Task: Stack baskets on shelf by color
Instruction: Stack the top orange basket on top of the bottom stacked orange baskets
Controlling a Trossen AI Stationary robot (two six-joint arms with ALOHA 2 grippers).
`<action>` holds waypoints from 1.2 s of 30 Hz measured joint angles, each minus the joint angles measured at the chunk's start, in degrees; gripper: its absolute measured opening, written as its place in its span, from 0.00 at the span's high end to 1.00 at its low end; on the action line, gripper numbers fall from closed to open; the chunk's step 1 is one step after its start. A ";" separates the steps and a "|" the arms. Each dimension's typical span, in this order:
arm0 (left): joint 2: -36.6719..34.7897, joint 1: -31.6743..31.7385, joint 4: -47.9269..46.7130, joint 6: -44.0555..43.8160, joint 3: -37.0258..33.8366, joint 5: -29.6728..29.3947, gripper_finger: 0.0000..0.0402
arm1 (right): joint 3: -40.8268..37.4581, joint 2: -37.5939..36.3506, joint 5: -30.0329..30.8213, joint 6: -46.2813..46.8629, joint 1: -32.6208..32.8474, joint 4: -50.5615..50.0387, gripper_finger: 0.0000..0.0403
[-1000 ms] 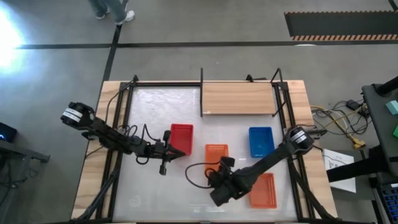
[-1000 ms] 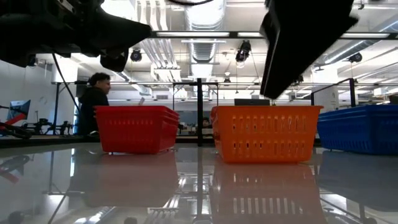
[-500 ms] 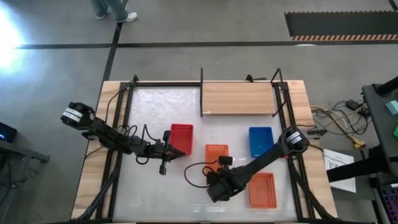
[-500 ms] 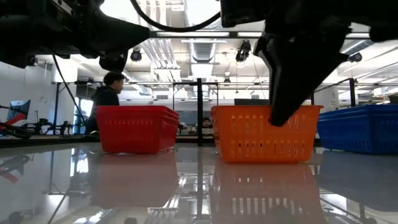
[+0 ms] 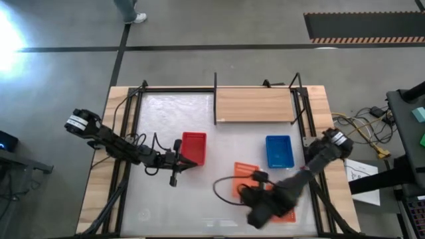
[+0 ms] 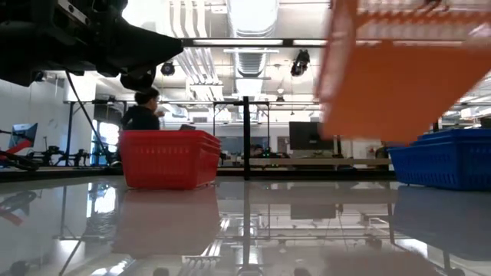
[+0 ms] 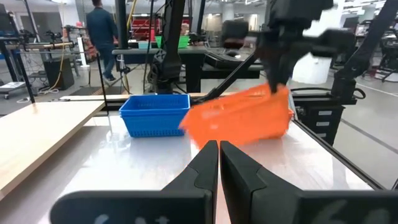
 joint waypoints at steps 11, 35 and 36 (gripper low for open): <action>-0.11 0.00 0.05 0.00 0.07 -0.20 1.00 | 1.78 -2.36 -0.14 25.36 16.97 -12.50 0.97; -0.11 0.00 0.08 0.00 0.33 -0.20 1.00 | 1.77 6.32 -4.33 27.84 22.53 -13.50 0.96; -0.11 0.00 0.08 0.00 0.35 -0.19 1.00 | 1.77 6.32 -4.49 28.51 22.51 -13.78 0.95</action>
